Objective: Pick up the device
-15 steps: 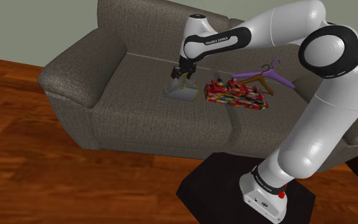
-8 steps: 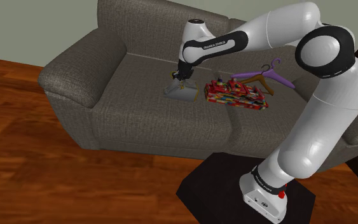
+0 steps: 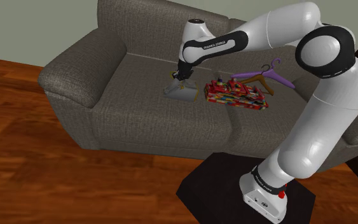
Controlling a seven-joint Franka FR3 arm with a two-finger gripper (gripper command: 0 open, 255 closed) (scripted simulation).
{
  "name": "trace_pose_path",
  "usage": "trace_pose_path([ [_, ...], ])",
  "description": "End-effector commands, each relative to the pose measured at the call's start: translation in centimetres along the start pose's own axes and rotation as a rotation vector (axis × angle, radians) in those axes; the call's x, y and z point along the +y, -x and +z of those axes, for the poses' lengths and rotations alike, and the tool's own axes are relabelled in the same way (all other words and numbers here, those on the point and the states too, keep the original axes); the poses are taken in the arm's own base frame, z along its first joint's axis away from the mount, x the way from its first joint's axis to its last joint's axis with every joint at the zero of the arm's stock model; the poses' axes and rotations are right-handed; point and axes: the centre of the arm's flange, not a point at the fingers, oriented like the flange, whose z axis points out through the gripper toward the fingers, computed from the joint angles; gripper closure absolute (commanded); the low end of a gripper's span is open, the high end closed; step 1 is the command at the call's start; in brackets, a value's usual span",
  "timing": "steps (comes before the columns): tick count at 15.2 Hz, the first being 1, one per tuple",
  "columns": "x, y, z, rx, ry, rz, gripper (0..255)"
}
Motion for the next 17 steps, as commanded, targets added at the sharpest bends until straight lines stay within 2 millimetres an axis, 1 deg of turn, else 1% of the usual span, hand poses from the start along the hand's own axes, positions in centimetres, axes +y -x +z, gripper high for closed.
trace_pose_path([
  [1, 0.3, 0.0, -0.3, -0.005, 0.002, 0.003, 255],
  [15, 1.0, -0.7, -7.6, -0.005, 0.002, 0.003, 255],
  [17, 1.1, -0.7, -7.7, -0.005, 0.002, 0.003, 255],
])
